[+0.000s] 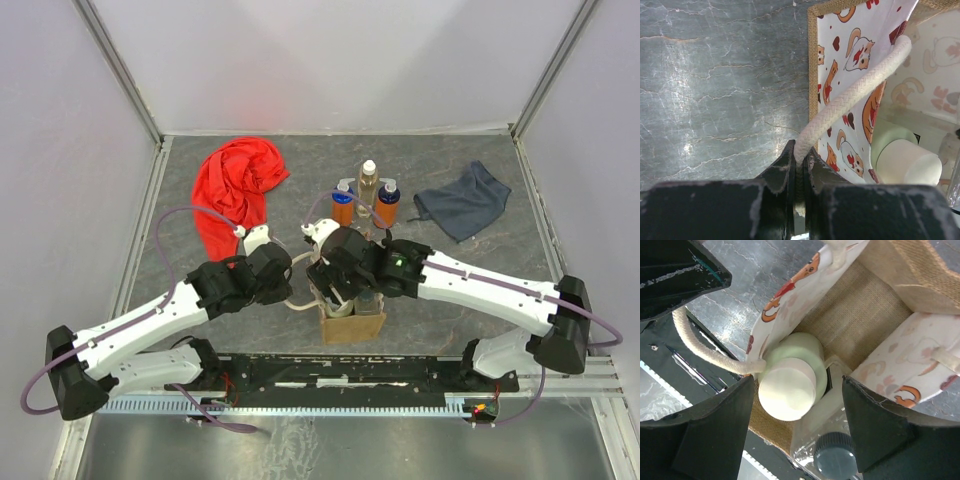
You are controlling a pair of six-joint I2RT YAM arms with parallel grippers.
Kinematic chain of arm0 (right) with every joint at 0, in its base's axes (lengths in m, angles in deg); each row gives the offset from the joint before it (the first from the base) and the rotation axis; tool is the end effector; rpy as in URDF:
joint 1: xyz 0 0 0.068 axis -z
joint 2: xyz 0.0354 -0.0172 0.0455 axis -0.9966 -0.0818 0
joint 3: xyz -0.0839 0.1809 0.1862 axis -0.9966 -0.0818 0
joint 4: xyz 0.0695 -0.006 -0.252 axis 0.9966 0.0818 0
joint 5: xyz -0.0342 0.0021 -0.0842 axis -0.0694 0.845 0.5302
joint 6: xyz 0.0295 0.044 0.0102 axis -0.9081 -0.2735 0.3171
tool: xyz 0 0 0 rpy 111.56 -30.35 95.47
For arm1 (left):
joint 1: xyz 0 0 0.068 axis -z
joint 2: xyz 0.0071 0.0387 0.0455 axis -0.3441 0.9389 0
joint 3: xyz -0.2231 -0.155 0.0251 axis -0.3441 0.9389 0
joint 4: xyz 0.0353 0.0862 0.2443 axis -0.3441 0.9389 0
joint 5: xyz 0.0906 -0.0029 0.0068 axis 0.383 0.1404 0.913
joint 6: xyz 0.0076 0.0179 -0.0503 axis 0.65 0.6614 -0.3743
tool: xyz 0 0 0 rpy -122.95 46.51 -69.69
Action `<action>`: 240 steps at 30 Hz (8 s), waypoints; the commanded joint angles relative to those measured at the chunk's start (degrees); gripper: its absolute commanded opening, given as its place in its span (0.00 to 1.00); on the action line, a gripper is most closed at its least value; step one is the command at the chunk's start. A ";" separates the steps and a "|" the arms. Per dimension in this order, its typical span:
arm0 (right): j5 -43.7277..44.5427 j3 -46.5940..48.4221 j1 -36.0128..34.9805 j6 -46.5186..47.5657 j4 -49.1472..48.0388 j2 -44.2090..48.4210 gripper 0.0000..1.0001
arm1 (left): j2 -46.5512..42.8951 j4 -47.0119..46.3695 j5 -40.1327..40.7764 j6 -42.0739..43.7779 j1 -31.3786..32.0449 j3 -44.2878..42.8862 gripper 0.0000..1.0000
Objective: Take the personal care products out of the canvas bag
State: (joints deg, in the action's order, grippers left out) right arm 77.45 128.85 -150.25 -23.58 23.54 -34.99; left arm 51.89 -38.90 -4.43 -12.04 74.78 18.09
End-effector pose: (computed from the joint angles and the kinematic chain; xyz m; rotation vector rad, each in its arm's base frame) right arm 0.1289 0.2617 0.3163 -0.8566 2.3609 0.4484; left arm 0.1195 -0.1483 0.2721 -0.2622 2.4991 -0.4407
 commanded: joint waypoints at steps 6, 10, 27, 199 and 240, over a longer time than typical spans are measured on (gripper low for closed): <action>0.62 -0.31 -2.33 1.81 -2.00 -4.65 0.77 | -0.86 -0.88 0.66 -0.81 -0.10 -0.45 0.10; 2.16 -1.49 -2.46 1.90 -1.21 -4.85 0.74 | -1.35 -0.61 0.80 -0.87 -0.08 -0.29 0.10; 7.19 2.36 -2.51 3.68 1.10 -3.73 0.42 | -1.71 -0.07 1.06 -0.48 -0.07 -0.86 0.10; 7.16 17.75 29.67 8.71 1.70 -7.30 0.33 | -12.81 12.15 10.52 -6.54 -0.07 -2.84 0.19; 16.59 18.50 35.13 7.76 4.40 3.23 1.00 | -9.13 9.12 16.73 8.59 -0.14 -24.37 0.35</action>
State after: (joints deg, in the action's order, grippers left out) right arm 92.16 140.95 -116.83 -17.98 24.96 -32.23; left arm 40.11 -25.35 6.11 -12.91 74.78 4.86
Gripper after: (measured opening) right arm 0.999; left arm 0.309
